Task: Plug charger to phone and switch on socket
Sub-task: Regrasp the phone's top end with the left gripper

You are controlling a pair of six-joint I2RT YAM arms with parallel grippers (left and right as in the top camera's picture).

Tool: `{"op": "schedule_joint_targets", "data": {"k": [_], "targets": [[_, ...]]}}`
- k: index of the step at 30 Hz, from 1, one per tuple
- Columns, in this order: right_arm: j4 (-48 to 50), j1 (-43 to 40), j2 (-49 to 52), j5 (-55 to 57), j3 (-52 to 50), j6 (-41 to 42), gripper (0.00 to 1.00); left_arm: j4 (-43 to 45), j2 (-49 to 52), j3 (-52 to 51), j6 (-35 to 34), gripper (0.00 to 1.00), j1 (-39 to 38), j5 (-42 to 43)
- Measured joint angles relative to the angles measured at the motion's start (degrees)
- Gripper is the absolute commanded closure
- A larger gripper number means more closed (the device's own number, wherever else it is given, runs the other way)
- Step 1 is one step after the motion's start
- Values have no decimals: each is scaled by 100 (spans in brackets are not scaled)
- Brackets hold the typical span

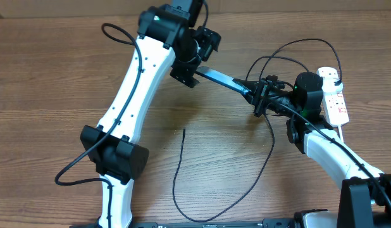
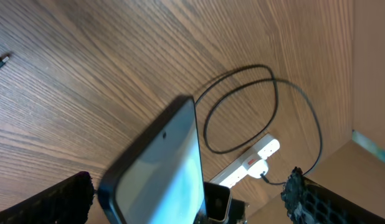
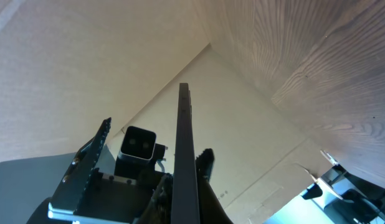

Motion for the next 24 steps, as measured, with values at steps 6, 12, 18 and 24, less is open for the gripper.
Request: {"op": "schedule_joint_targets", "data": {"k": [6,12,18,24], "targets": [[-2,0,0,85,0,0,96,28,0,-24,-26,1,-70,-85],[0,0,0,236,0,0,96,146,0,-24,-35,7,-28,-197],[33,0,0,363,0,0,96,584,0,-52,315,0,122,192],[299,0,2,483,0,0,96,708,0,-85,678,0,146,337]]}}
